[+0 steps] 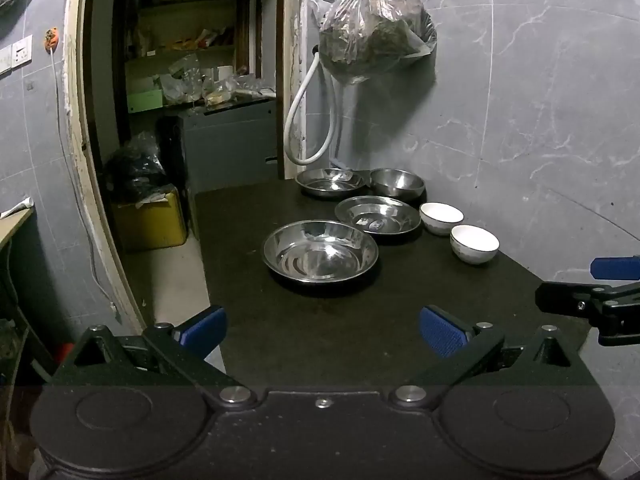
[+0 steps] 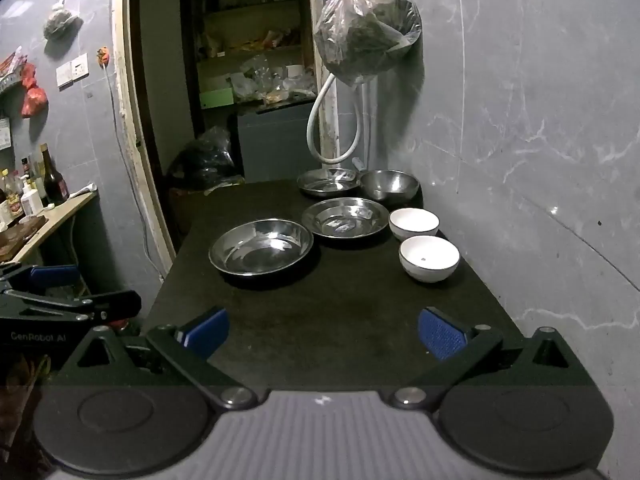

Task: Organize plates and bowls

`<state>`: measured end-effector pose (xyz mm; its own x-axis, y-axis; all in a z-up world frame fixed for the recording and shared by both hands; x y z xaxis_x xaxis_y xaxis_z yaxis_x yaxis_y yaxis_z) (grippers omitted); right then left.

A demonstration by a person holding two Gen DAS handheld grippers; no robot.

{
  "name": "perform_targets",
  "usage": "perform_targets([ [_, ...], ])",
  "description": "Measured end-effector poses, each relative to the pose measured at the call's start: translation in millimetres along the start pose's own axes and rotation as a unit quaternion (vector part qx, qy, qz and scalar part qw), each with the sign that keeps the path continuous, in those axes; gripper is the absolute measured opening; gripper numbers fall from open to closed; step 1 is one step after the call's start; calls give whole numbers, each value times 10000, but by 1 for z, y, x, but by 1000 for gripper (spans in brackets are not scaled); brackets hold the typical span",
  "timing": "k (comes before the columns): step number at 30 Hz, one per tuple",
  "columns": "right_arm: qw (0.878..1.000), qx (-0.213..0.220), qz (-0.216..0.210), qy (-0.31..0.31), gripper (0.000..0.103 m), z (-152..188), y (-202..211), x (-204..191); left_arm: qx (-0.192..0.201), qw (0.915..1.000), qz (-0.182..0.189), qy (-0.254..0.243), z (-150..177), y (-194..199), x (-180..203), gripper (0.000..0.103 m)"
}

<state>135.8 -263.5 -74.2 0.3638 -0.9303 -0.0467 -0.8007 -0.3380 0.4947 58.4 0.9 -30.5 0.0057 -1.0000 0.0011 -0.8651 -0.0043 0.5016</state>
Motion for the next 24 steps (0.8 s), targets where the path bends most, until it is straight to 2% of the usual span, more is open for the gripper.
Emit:
perform_targets([
  [24, 10000, 30, 21, 51, 103, -4, 6, 0, 46, 10000, 10, 0, 0, 6, 3, 102],
])
Point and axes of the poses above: each gripper's, at about its wrist camera, not at the fingertips, and y roughly against the way its jaws point, x to its right, z to its underside, the point moved 7 cm from there along -y, roughly the way its jaws point
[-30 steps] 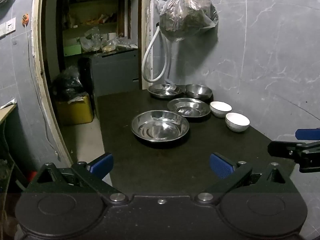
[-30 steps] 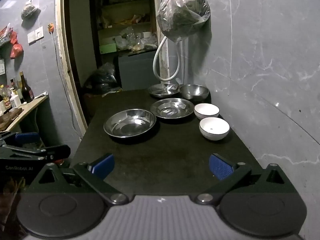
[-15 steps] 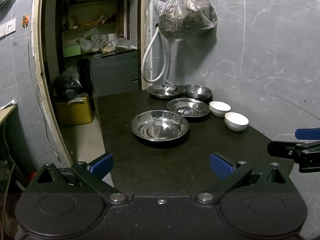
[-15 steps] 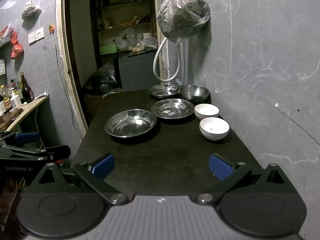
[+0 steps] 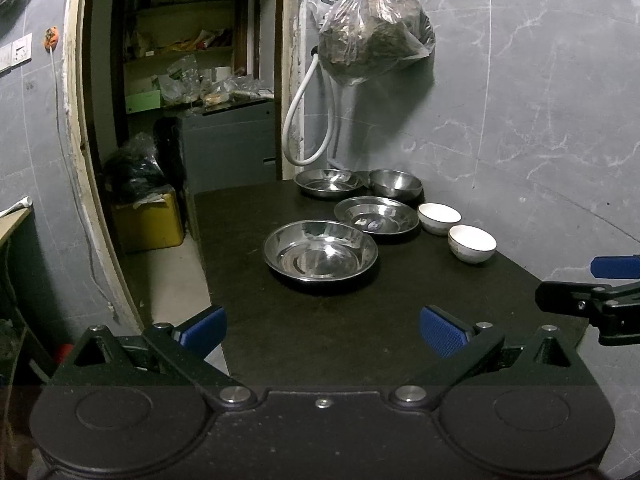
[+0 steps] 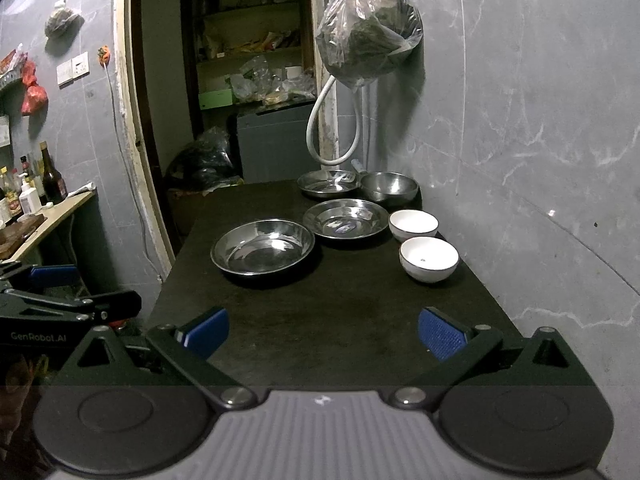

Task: Organize plates and bowls

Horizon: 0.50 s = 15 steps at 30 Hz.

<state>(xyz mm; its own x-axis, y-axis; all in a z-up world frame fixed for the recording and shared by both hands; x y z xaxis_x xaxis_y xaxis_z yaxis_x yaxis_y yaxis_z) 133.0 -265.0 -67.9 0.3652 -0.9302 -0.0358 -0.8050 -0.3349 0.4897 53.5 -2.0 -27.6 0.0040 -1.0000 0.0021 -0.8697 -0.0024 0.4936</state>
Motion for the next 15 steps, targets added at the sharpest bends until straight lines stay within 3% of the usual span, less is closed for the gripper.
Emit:
perform_targets([
  [15, 10000, -18, 49, 14, 103, -2, -1, 1, -3, 10000, 15, 4, 0, 0, 1, 102],
])
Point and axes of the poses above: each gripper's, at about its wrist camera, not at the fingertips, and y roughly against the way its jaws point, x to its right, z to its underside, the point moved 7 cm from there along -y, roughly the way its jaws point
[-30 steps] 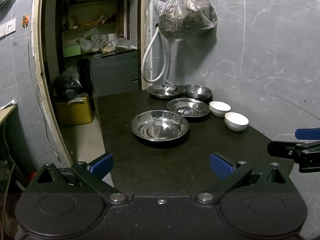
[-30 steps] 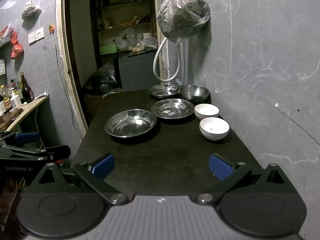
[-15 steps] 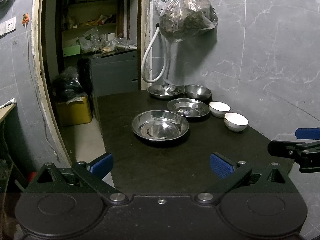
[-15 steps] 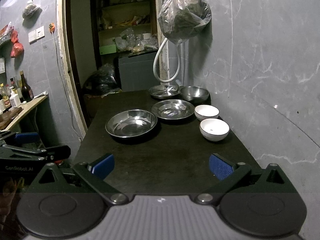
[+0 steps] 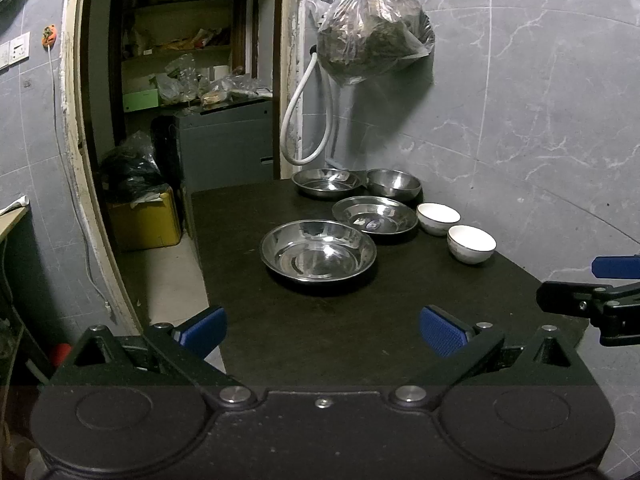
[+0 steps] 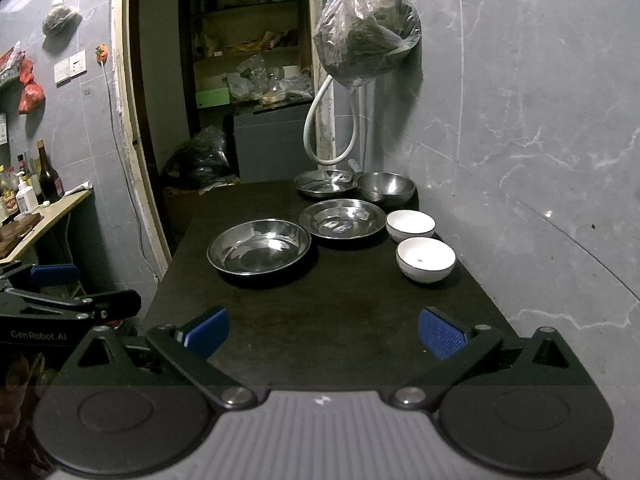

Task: Organize plates and bowls

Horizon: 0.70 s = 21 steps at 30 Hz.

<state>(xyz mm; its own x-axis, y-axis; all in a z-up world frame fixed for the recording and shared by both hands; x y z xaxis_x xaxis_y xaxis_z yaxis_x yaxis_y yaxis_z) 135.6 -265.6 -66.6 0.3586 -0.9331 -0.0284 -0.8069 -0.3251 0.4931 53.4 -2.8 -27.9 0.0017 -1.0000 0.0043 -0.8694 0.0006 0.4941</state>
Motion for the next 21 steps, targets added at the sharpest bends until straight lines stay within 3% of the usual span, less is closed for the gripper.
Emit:
perform_targets([
  [21, 10000, -18, 10, 26, 103, -1, -2, -2, -29, 10000, 19, 23, 2, -2, 0, 102],
])
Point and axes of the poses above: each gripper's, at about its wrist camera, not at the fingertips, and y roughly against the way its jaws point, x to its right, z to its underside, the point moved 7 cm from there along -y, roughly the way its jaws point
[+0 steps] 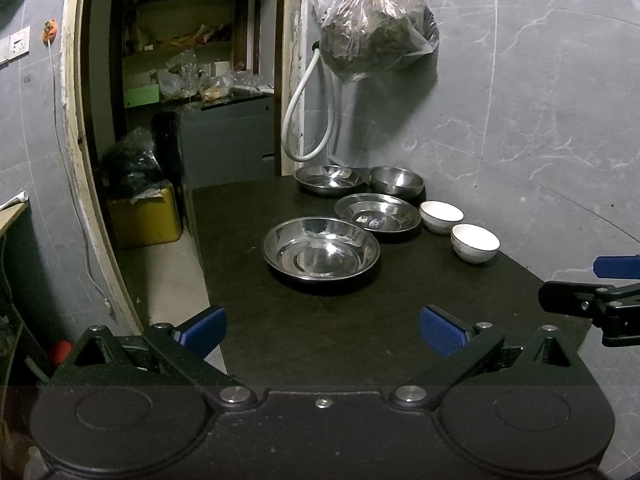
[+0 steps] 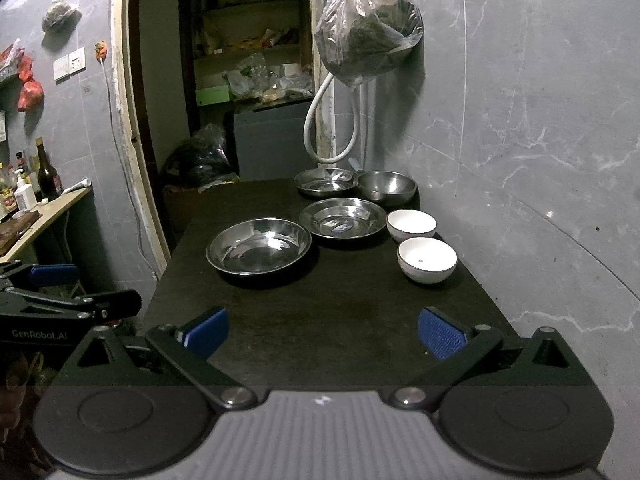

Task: Organize plates and bowls

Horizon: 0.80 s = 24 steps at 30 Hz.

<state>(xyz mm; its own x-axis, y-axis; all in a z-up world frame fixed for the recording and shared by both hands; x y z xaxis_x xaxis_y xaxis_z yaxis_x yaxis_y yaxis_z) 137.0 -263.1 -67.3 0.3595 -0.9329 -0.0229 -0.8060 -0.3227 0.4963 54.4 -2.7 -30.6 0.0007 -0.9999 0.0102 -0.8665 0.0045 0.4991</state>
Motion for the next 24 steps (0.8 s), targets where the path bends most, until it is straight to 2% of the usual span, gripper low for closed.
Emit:
perform_targets([
  [24, 10000, -61, 9, 17, 103, 0, -6, -1, -53, 10000, 20, 24, 6, -6, -2, 102],
])
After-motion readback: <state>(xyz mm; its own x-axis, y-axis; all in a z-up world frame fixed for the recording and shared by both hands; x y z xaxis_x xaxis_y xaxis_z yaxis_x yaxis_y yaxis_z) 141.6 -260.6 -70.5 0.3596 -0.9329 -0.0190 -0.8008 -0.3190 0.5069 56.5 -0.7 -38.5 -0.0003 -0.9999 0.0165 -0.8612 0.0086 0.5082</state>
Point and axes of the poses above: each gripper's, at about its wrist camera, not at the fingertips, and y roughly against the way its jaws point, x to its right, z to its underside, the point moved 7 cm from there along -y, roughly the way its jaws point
